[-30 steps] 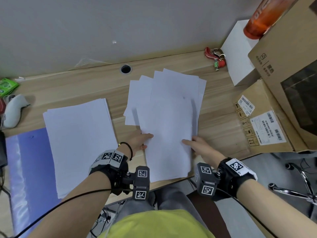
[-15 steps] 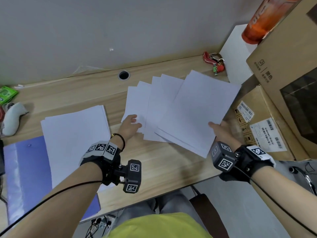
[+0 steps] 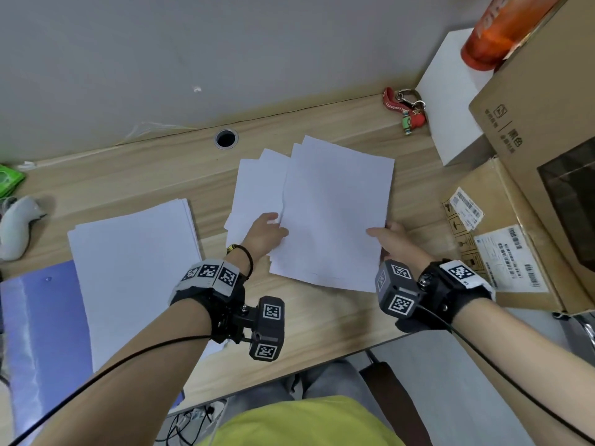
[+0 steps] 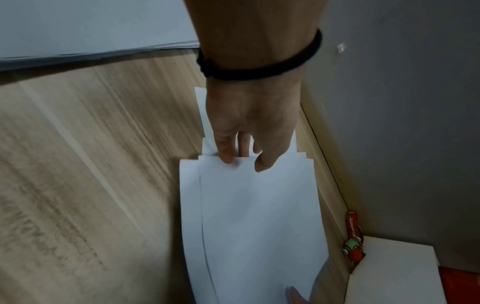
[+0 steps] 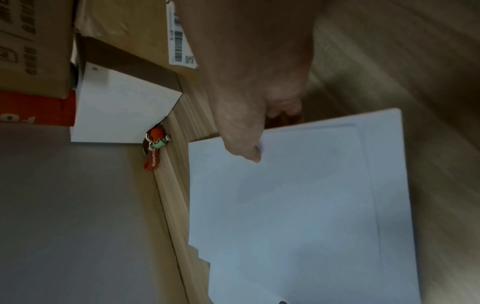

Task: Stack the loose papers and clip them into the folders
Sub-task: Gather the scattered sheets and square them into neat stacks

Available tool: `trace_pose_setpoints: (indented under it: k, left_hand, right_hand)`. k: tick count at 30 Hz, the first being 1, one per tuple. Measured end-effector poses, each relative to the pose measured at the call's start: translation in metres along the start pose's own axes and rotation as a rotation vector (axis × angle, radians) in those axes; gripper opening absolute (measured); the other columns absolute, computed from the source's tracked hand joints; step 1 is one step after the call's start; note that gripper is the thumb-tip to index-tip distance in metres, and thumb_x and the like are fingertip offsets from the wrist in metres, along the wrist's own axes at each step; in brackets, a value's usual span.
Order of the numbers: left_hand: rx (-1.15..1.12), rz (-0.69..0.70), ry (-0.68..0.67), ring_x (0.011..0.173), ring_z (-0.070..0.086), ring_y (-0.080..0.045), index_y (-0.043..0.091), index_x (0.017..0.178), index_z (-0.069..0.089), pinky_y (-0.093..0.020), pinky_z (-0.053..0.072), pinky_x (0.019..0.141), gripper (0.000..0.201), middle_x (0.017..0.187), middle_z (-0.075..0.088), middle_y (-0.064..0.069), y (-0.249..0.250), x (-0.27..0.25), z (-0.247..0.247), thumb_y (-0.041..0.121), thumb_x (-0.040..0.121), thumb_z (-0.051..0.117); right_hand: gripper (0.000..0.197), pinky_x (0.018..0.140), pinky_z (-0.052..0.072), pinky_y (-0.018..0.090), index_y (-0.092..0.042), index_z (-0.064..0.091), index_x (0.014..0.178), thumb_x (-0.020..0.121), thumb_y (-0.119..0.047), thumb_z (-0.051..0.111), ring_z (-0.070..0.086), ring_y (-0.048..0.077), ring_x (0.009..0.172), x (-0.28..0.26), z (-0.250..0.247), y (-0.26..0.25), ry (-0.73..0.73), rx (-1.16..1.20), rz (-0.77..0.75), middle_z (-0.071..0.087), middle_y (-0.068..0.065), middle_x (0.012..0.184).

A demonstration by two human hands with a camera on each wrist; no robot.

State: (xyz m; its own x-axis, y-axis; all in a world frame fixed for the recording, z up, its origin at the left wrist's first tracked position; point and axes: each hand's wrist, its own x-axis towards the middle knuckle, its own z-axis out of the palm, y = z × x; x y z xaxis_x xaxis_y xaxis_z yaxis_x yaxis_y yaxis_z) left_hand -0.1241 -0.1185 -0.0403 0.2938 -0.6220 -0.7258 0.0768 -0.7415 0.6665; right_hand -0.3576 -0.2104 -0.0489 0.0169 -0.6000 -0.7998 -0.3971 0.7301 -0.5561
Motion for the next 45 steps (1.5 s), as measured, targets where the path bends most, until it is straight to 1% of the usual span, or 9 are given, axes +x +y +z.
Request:
trace_pose_setpoints:
  k: [4, 8, 12, 15, 19, 24, 31, 35, 45]
  left_hand:
    - [0.215, 0.056, -0.136, 0.124, 0.048, -0.018, 0.007, 0.141, 0.043, -0.023, 0.038, 0.098, 0.045, 0.141, 0.049, -0.008, -0.008, -0.002, 0.005, 0.008, 0.096, 0.05]
    - [0.621, 0.187, 0.086, 0.148, 0.003, -0.025, 0.02, 0.149, 0.031, -0.035, 0.007, 0.117, 0.057, 0.16, 0.007, -0.009, -0.021, 0.01, -0.005, 0.015, 0.095, 0.049]
    - [0.73, 0.103, -0.019, 0.143, -0.027, -0.034, 0.036, 0.151, 0.018, -0.047, 0.001, 0.119, 0.06, 0.157, -0.025, -0.01, -0.031, 0.013, -0.013, 0.021, 0.097, 0.041]
    - [0.861, 0.169, -0.061, 0.142, -0.022, -0.042, 0.038, 0.149, 0.025, -0.049, 0.002, 0.119, 0.056, 0.159, -0.019, -0.009, -0.033, 0.015, -0.018, 0.022, 0.097, 0.04]
    - [0.871, 0.223, -0.198, 0.145, -0.023, -0.029, 0.039, 0.141, 0.042, -0.05, 0.002, 0.119, 0.049, 0.161, -0.01, 0.005, -0.039, 0.016, -0.031, 0.018, 0.097, 0.037]
    - [0.724, 0.305, -0.291, 0.143, 0.02, -0.024, 0.033, 0.121, 0.058, -0.041, 0.023, 0.115, 0.041, 0.141, 0.035, 0.007, -0.042, 0.001, -0.044, 0.01, 0.092, 0.041]
    - [0.195, 0.061, 0.32, 0.11, 0.055, -0.025, 0.012, 0.125, 0.054, -0.034, 0.046, 0.094, 0.038, 0.121, 0.055, -0.011, -0.05, -0.021, -0.065, 0.0, 0.09, 0.045]
    - [-0.103, -0.212, 0.181, 0.08, 0.065, -0.032, 0.004, 0.088, 0.062, -0.038, 0.056, 0.081, 0.014, 0.088, 0.063, -0.018, -0.05, -0.031, -0.078, -0.004, 0.086, 0.051]
    - [-0.247, -0.251, -0.029, 0.105, 0.065, -0.031, -0.003, 0.118, 0.06, -0.043, 0.053, 0.092, 0.028, 0.117, 0.066, -0.017, -0.048, -0.04, -0.079, 0.008, 0.092, 0.056]
  right_hand:
    - [0.036, 0.066, 0.049, 0.029, -0.005, 0.054, 0.125, 0.09, -0.015, 0.06, 0.061, 0.028, 0.1, -0.002, -0.013, 0.021, -0.003, -0.032, 0.037, 0.063, 0.011, 0.112]
    - [0.03, 0.077, 0.045, 0.03, -0.005, 0.054, 0.123, 0.093, -0.005, 0.051, 0.057, 0.023, 0.092, -0.01, -0.03, 0.03, 0.111, -0.09, 0.02, 0.061, 0.004, 0.099]
    - [0.032, 0.056, 0.035, 0.021, -0.009, 0.051, 0.122, 0.092, -0.001, 0.042, 0.05, 0.022, 0.09, -0.026, -0.055, 0.028, 0.261, -0.19, -0.008, 0.057, 0.007, 0.107]
    - [0.032, 0.056, 0.033, 0.021, -0.01, 0.052, 0.123, 0.094, -0.004, 0.042, 0.05, 0.023, 0.091, -0.038, -0.062, 0.026, 0.276, -0.214, -0.014, 0.055, 0.008, 0.106]
    - [0.038, 0.087, 0.038, 0.032, -0.007, 0.048, 0.131, 0.093, -0.008, 0.049, 0.05, 0.029, 0.11, -0.035, -0.057, 0.022, 0.205, -0.248, -0.011, 0.054, 0.011, 0.128]
    - [0.029, 0.086, 0.04, 0.033, -0.012, 0.055, 0.117, 0.091, -0.003, 0.047, 0.053, 0.026, 0.102, -0.029, -0.043, 0.016, 0.013, -0.37, -0.076, 0.06, 0.01, 0.119]
    - [0.023, 0.064, 0.038, 0.024, -0.013, 0.053, 0.109, 0.093, -0.003, 0.04, 0.05, 0.02, 0.087, -0.027, 0.0, -0.005, -0.028, -0.521, -0.204, 0.054, 0.005, 0.099]
    - [0.035, 0.088, 0.047, 0.034, -0.003, 0.052, 0.124, 0.091, -0.014, 0.053, 0.056, 0.031, 0.112, -0.022, 0.021, -0.014, -0.063, -0.584, -0.229, 0.056, 0.016, 0.126]
    - [0.075, 0.099, 0.039, 0.032, -0.01, 0.025, 0.147, 0.087, -0.031, 0.066, 0.046, 0.026, 0.126, -0.018, 0.039, -0.007, -0.076, -0.559, -0.141, 0.041, 0.01, 0.143]
